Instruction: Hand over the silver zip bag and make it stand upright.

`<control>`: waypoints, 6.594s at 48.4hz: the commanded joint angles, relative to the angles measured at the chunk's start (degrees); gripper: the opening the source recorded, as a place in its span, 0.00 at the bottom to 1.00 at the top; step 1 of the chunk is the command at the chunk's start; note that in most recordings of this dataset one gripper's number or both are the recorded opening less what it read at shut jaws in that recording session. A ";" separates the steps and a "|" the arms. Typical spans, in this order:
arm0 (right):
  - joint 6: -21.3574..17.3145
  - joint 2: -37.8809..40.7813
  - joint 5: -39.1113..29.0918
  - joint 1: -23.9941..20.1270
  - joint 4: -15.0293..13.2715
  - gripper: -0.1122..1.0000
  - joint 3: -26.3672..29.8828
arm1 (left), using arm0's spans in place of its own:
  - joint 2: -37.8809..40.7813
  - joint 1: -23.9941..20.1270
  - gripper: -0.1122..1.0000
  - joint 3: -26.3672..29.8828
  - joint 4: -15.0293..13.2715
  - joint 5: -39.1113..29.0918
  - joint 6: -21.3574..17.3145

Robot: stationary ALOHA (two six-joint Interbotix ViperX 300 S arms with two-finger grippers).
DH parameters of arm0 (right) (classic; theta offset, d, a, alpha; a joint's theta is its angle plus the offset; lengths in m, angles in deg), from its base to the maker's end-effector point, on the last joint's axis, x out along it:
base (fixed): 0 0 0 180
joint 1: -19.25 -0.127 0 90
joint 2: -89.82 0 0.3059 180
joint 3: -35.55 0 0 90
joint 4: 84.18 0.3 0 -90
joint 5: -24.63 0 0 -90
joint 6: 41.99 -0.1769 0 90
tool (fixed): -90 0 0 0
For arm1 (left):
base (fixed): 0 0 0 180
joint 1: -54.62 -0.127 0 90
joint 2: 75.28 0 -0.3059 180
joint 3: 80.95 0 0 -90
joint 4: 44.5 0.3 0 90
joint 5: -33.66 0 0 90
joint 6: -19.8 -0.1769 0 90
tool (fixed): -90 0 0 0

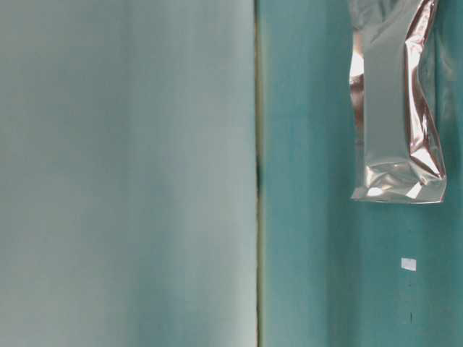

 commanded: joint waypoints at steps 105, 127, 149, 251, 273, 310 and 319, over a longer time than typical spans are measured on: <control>-49.57 42.28 -9.23 2.11 37.00 0.93 2.02 | 15.47 0.79 0.09 8.79 0.44 -1.93 -0.97; -54.14 51.86 -0.35 -2.37 37.53 0.93 4.04 | 14.50 -0.18 0.09 8.53 0.44 -2.81 -0.97; -54.23 54.40 1.05 -2.29 37.53 0.93 5.36 | 14.85 -0.18 0.09 8.53 0.44 -2.81 -0.97; -21.09 34.89 -57.48 9.67 20.57 0.11 33.75 | 15.29 -1.76 0.09 9.93 0.44 -8.79 8.09; -10.02 45.26 -68.91 4.39 16.70 0.11 46.49 | 15.82 -3.16 0.09 10.99 0.44 -9.58 15.64; 6.86 57.48 -83.67 1.93 -2.20 0.11 61.00 | 20.04 -3.16 0.94 9.32 0.62 -9.76 11.87; 9.76 58.80 -83.32 1.93 -2.72 0.11 62.31 | 20.92 -3.16 0.87 9.32 0.62 -9.23 10.99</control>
